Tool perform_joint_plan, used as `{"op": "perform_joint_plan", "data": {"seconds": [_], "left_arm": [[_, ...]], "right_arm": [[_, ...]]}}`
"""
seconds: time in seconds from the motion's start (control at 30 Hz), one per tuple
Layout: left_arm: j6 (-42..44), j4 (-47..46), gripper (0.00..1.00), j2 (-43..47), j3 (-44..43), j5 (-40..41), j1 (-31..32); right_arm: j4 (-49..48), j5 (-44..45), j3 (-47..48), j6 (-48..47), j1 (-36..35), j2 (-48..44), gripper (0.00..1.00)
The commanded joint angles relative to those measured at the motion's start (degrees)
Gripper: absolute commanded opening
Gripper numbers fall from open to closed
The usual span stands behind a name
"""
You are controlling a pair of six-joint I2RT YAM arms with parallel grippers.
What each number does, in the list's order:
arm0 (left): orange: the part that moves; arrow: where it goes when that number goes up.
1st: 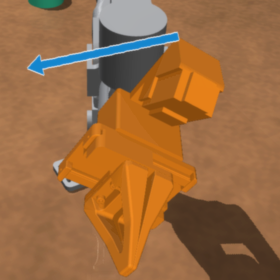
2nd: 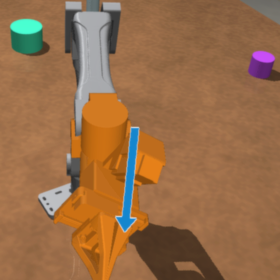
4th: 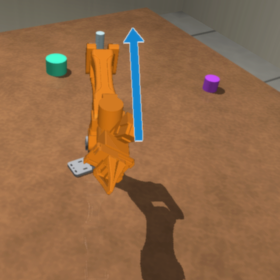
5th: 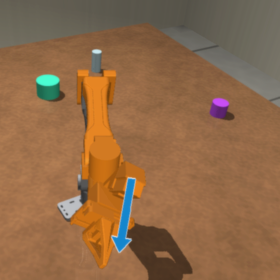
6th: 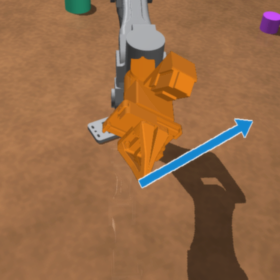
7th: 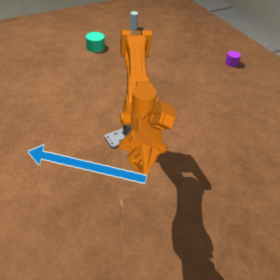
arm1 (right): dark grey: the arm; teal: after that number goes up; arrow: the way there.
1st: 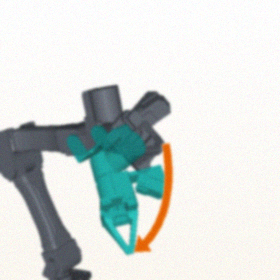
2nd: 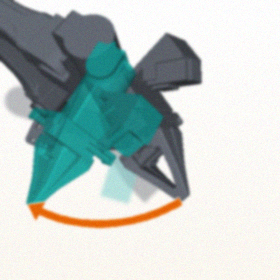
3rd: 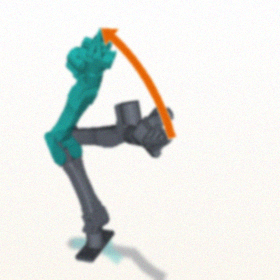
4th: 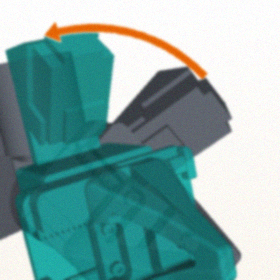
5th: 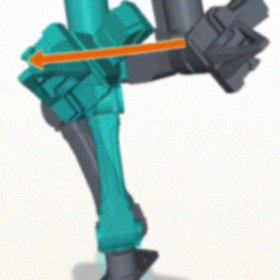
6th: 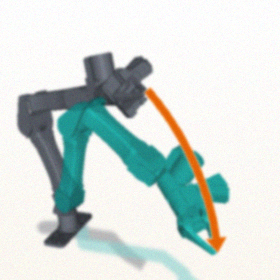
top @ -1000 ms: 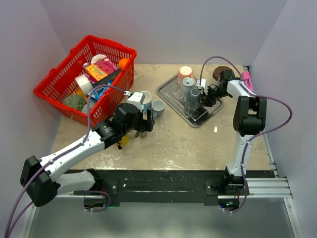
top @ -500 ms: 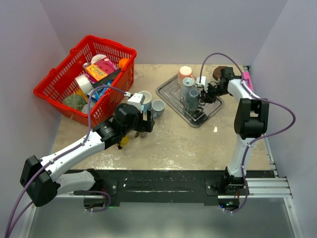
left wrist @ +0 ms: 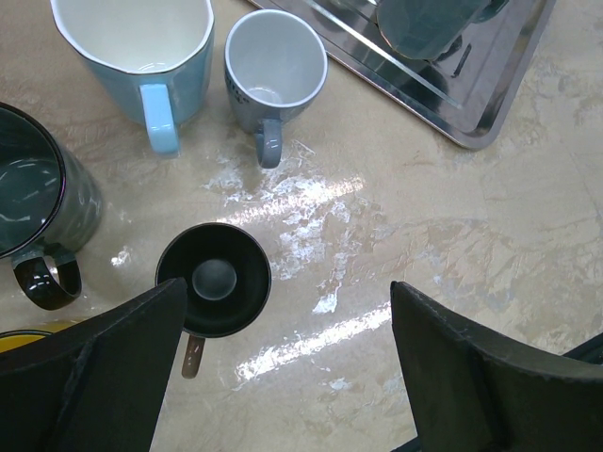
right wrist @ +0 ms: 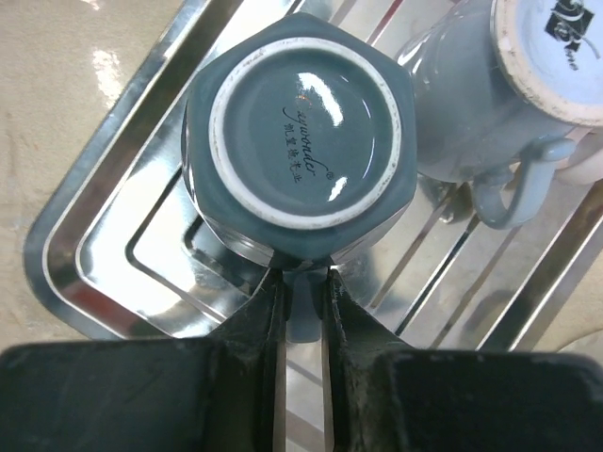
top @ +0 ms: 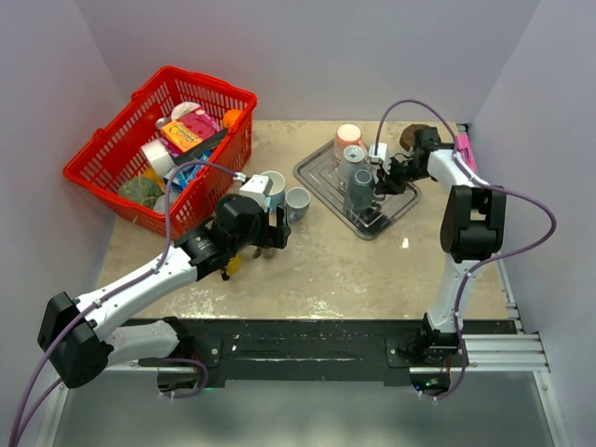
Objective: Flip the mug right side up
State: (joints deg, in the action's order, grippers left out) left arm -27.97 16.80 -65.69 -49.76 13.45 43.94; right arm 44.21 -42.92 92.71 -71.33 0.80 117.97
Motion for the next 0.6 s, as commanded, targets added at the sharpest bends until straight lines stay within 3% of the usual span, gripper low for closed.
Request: {"op": "perform_joint_plan", "data": {"seconds": [0.0, 0.07, 0.2, 0.47, 0.57], "left_arm": [[-1.0, -2.8, 0.93, 0.7, 0.5, -0.1, 0.0], [-0.9, -3.2, 0.93, 0.8, 0.6, -0.3, 0.0], [-0.6, -3.5, 0.93, 1.1, 0.8, -0.3, 0.0], [-0.5, -5.2, 0.93, 1.4, 1.7, -1.1, 0.0], [-0.5, -6.0, 0.93, 1.5, 1.9, -1.5, 0.0]], "right_arm": [[2.9, -7.3, -3.0, 3.4, -0.4, -6.6, 0.00], [0.5, -11.0, -5.6, 5.9, -0.4, -10.6, 0.00], [-12.1, -11.8, -13.5, 19.7, -0.4, -17.2, 0.00], [-24.3, -7.4, -19.6, 38.4, -0.4, -25.0, 0.00], [-33.3, -5.2, -23.7, 48.5, -0.4, -30.0, 0.00]]}}
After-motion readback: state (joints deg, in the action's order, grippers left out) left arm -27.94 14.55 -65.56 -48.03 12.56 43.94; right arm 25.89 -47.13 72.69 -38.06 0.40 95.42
